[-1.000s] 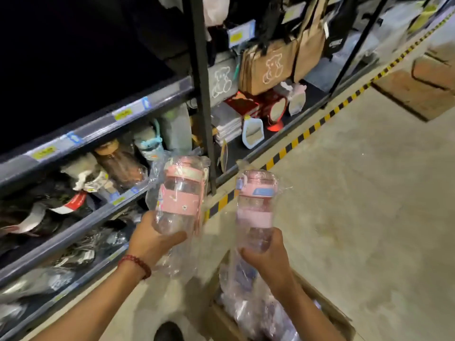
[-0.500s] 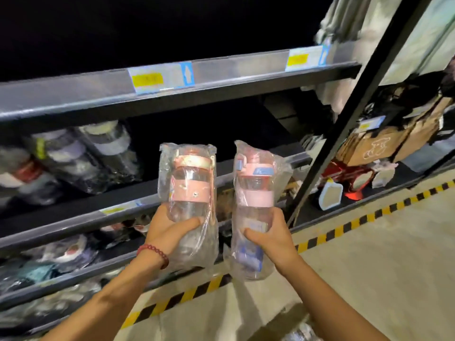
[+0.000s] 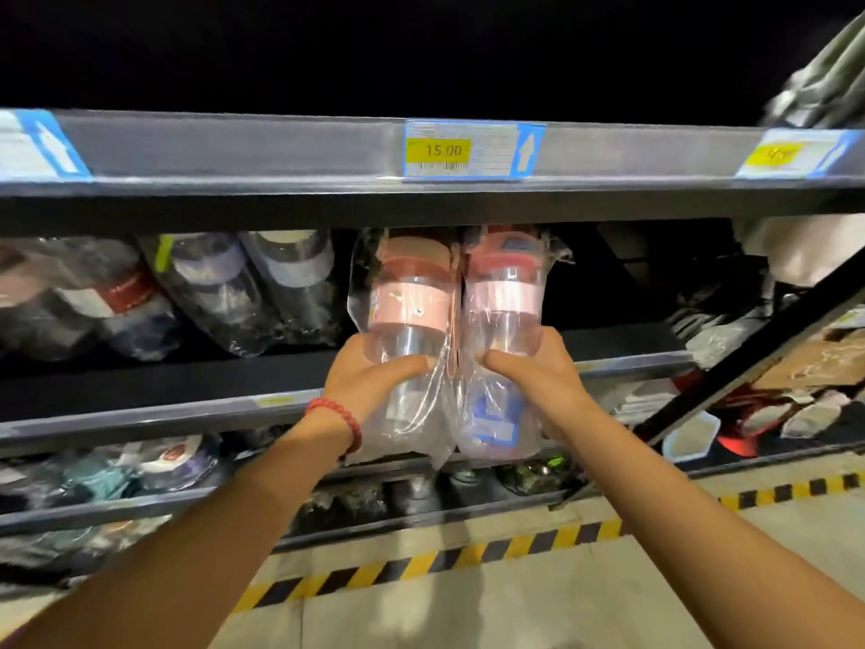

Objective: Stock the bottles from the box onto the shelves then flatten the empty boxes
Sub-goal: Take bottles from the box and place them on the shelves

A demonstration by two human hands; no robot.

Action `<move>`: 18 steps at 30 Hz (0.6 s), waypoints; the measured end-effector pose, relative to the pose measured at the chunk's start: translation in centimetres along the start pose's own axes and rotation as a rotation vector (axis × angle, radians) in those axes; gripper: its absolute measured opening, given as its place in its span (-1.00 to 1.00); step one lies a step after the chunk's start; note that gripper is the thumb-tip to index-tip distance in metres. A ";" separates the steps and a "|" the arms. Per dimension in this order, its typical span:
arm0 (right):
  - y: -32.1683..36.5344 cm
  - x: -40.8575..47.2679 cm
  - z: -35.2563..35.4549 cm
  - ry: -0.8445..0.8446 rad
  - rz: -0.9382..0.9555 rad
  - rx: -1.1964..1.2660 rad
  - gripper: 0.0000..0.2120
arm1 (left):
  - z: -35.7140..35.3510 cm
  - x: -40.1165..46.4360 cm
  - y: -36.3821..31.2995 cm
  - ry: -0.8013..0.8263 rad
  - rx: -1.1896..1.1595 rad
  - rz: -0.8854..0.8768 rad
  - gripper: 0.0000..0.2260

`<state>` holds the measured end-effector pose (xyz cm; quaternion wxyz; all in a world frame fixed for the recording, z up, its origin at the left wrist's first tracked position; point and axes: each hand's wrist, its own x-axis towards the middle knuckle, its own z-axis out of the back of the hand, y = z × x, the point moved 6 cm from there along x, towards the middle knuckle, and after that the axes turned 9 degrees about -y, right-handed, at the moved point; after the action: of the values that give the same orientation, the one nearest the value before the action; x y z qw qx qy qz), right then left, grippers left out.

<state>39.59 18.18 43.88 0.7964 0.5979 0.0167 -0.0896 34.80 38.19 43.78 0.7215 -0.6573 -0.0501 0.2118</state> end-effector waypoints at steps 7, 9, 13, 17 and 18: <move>1.9 6.6 1.9 -0.053 0.042 0.047 -0.69 | -2.6 5.1 -1.3 -0.029 0.024 -0.008 -0.71; 2.1 8.0 2.0 -0.082 0.031 0.102 -0.71 | -3.2 6.6 -0.8 -0.041 0.006 0.046 -0.69; 1.6 9.5 1.4 -0.126 0.063 0.121 -0.79 | -3.7 8.6 0.6 -0.096 -0.033 0.160 -0.67; 0.4 9.9 0.6 -0.137 0.196 0.034 -0.73 | -3.8 9.4 2.2 -0.101 0.040 0.139 -0.44; 0.1 10.0 0.3 -0.133 0.233 0.006 -0.73 | -3.7 9.4 2.5 -0.098 0.070 0.127 -0.48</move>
<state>49.43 16.71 42.70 0.7990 0.5908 -0.1060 -0.0362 43.99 38.35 38.93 0.7259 -0.6222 -0.0360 0.2910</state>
